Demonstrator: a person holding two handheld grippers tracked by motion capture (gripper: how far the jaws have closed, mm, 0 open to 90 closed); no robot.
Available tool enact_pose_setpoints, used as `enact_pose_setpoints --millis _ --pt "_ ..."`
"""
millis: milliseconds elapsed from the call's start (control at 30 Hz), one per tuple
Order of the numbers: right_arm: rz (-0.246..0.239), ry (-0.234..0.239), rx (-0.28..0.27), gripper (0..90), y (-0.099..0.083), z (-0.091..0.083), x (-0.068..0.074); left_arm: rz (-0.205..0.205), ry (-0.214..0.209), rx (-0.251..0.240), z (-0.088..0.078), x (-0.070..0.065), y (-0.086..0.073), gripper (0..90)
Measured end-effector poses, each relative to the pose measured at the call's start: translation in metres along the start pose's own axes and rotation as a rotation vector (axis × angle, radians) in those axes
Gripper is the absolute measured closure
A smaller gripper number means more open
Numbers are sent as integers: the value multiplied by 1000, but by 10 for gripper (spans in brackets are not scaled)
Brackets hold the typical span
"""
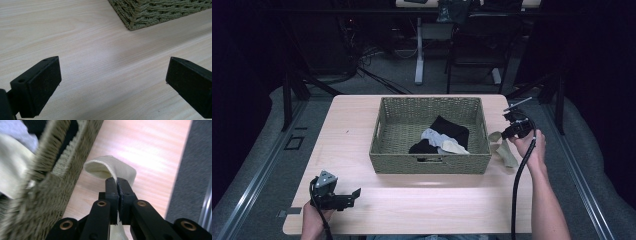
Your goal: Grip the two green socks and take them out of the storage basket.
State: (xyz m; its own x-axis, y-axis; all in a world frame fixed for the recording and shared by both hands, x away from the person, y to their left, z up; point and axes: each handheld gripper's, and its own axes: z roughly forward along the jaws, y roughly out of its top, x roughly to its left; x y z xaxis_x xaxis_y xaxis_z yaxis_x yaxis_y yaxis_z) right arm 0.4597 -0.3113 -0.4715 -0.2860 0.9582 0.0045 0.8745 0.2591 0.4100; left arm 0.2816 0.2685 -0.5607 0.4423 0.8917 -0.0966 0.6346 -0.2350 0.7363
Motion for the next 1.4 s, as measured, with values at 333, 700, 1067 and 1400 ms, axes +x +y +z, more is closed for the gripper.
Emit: enact_pose_setpoints --millis 333,700,1067,1400 --pt "8 21 26 732 -4 19 2 -1 -1 0 0 1 -1 1" --pt "-54 32 -87 442 14 -44 11 -8 -4 -5 0 1 -1 1" --pt "-116 68 -189 162 42 -88 41 -3 -9 -8 0 1 0 1" --pt "-222 96 -194 0 68 -84 90 -7 -13 -7 0 1 0 1"
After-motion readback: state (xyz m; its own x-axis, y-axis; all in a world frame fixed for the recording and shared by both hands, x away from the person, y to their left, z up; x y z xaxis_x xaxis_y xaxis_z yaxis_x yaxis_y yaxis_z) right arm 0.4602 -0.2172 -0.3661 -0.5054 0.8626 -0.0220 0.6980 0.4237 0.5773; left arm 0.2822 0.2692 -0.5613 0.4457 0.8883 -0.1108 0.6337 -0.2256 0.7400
